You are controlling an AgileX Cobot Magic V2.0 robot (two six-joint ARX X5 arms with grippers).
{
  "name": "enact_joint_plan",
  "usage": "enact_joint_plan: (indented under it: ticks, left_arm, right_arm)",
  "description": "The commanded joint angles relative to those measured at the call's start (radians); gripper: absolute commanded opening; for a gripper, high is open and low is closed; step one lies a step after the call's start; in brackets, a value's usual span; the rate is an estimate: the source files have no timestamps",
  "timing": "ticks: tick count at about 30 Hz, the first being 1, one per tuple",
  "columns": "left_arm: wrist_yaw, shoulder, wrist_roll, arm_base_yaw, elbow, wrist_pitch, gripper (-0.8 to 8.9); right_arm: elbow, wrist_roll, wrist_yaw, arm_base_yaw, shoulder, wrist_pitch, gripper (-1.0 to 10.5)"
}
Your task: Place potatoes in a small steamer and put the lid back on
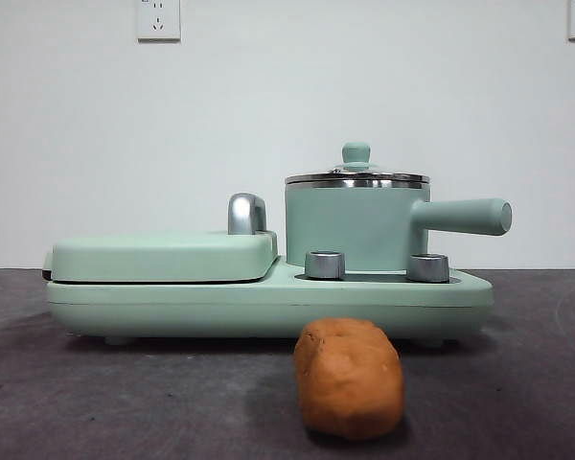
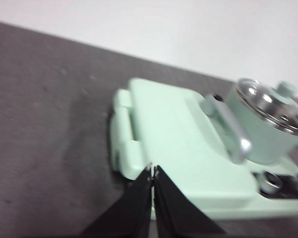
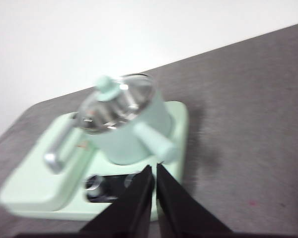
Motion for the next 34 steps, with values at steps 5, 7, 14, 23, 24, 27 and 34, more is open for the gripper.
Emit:
enact_joint_plan:
  ticks: [5,7,14,23,24,27,34]
  left_arm:
    - [0.165,0.240,0.006,-0.006,0.266,-0.042,0.09]
    - [0.236,0.303,0.027,-0.006,0.323,-0.042,0.09]
    - [0.456,0.459,0.039,-0.006,0.448,-0.041,0.09]
    - [0.475,0.490,0.035,-0.023,0.456,-0.039,4.04]
    - [0.475,0.490,0.031,-0.030,0.456,-0.038,4.47]
    - [0.475,0.491,0.031,-0.053,0.456,-0.034,4.74]
    - [0.474,0.554,0.032,-0.124,0.486,-0.072,4.74]
  right_arm:
    - [0.287,-0.190,-0.101,0.001,0.184,-0.175,0.1]
    - [0.356,-0.242,-0.142,0.001,0.233,-0.222,0.1]
    - [0.503,-0.356,-0.277,0.001,0.361,-0.346,0.1]
    - [0.510,-0.331,-0.282,0.000,0.385,-0.360,3.1]
    - [0.510,-0.320,-0.278,0.000,0.385,-0.361,3.7]
    - [0.510,-0.311,-0.276,0.000,0.385,-0.364,4.7]
    - [0.510,-0.299,-0.283,0.001,0.385,-0.365,4.7]
